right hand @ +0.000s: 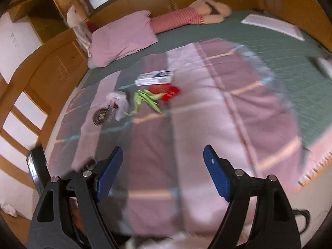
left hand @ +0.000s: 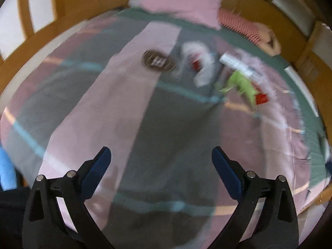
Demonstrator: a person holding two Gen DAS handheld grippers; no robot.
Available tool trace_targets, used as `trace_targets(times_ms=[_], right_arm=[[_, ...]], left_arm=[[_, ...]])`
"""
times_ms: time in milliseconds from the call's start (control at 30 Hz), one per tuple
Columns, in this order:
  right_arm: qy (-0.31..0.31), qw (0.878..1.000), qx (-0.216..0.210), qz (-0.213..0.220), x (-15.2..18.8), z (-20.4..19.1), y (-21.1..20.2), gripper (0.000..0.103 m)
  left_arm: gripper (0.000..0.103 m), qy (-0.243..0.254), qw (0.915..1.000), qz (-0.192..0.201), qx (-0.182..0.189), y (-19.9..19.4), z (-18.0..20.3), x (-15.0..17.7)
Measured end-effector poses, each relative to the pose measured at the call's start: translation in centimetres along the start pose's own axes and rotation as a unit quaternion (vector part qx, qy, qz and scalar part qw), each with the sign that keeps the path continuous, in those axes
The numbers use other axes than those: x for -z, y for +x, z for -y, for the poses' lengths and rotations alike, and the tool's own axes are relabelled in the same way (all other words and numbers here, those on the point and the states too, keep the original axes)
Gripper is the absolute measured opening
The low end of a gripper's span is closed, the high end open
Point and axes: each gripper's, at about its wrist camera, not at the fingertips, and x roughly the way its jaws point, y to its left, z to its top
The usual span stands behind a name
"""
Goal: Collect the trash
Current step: 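Raise both tools from the basket back toward the bed, then grasp the red box with the right tool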
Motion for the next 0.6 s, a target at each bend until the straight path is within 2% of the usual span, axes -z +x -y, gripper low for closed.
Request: trace_targets(times_ms=[67,133,200,300,367,500,600], right_arm=[[-0.013,1.000,0.013,-0.004,-1.9,-1.3,3.2,0.079],[-0.027,0.999,0.033,-0.003,-3.7,-2.5,6.5,0.079],[-0.059,0.995,0.079,0.003,-5.8,-4.0,10.8,0.080],[-0.106,0.981,0.162,0.008,-8.3,-5.0,15.7,0.080],[-0.100,0.976,0.192,0.014,-9.8,-4.5,17.8,0.080],[-0.056,0.980,0.188,-0.001,-11.9,-2.7,21.4,0.086],[-0.078,0.976,0.199,-0.031,-12.2,-3.0,24.1,0.089]], left_arm=[[0.097,-0.038,0.9987,-0.010,0.033,0.2,-1.4,0.8],[0.097,-0.069,0.9966,-0.022,0.039,0.4,-2.1,1.2],[0.097,-0.092,0.9945,-0.028,0.040,0.6,-2.7,1.3],[0.097,-0.100,0.9937,-0.034,0.039,1.2,-2.6,1.5],[0.097,-0.095,0.9939,-0.037,0.043,1.4,-2.2,1.5],[0.097,-0.092,0.9939,-0.032,0.052,1.3,-1.8,1.3],[0.097,-0.101,0.9931,-0.030,0.052,1.4,-1.9,1.3]])
